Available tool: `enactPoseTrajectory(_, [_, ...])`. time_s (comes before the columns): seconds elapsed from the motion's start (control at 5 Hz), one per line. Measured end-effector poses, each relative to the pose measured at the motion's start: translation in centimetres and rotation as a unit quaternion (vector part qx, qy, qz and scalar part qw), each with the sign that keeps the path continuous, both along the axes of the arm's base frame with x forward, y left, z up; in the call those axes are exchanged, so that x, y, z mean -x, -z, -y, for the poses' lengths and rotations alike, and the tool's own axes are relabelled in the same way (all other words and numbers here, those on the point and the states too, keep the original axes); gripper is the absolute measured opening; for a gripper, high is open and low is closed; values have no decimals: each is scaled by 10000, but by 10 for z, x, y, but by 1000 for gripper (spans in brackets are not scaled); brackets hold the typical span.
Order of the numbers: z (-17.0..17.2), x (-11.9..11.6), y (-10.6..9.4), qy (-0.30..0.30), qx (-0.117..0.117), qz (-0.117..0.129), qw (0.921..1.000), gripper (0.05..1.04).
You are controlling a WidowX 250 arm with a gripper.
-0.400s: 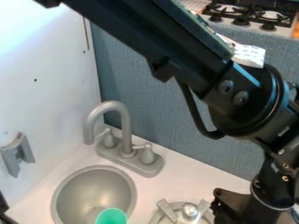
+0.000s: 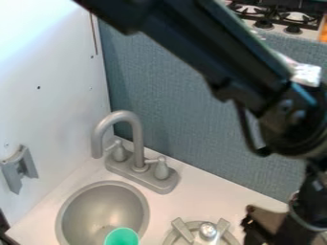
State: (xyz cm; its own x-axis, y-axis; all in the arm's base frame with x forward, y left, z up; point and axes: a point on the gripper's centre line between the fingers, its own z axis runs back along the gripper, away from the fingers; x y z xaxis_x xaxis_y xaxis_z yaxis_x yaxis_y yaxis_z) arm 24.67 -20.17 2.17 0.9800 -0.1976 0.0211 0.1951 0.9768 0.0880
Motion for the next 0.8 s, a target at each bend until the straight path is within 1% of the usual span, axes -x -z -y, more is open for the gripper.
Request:
enactPoseTrajectory(0.2, [15,-24,8,265,113,184,9994,1000])
enactPoseTrajectory(0.4, [19,-55,30,361,221,230,9988,1000])
enactPoseTrajectory(0.6, [25,-80,49,419,288,282,9983,1000])
enactPoseTrajectory(0.8, [30,-97,59,550,141,309,9979,1000])
